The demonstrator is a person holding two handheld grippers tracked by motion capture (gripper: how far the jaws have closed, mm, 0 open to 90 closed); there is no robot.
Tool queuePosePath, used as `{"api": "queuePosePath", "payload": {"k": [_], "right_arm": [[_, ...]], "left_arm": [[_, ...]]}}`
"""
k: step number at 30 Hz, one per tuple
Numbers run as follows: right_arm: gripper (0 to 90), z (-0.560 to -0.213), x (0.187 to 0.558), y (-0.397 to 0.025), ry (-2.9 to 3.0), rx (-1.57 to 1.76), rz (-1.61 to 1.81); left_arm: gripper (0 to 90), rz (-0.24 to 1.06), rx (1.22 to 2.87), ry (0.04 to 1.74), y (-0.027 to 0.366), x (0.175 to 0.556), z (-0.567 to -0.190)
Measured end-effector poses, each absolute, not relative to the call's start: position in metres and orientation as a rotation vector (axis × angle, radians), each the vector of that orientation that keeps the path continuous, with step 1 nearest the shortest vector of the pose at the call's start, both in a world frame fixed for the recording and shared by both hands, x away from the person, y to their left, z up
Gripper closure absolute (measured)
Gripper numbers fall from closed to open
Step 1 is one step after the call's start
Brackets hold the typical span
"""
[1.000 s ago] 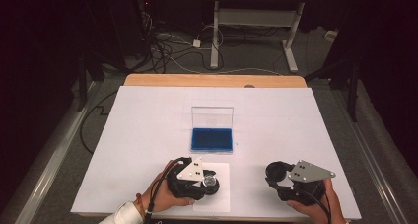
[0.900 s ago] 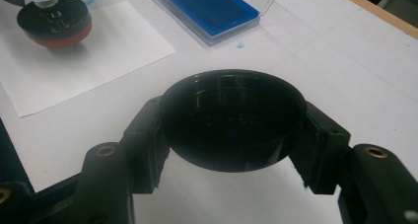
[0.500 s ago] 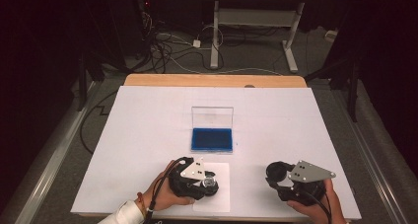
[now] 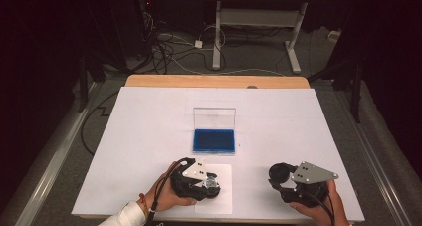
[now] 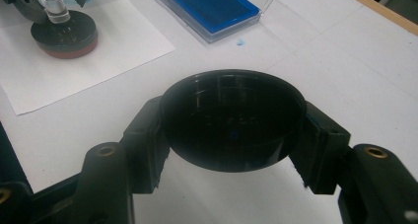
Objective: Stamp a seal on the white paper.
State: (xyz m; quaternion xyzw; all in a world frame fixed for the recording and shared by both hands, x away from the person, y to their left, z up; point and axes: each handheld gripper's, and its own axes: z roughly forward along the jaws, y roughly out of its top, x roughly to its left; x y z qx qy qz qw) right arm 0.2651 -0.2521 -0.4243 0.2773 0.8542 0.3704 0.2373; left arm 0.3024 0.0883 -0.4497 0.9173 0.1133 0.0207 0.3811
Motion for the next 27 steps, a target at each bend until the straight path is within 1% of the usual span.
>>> {"api": "queuePosePath", "payload": {"k": [27], "right_arm": [[38.6, -0.4231, 0.2647, -0.253, 2.315, 0.759, 1.012]], "left_arm": [[54.5, 0.06, 2.346, 0.306, 0.0869, 0.3013, -0.4506]]}}
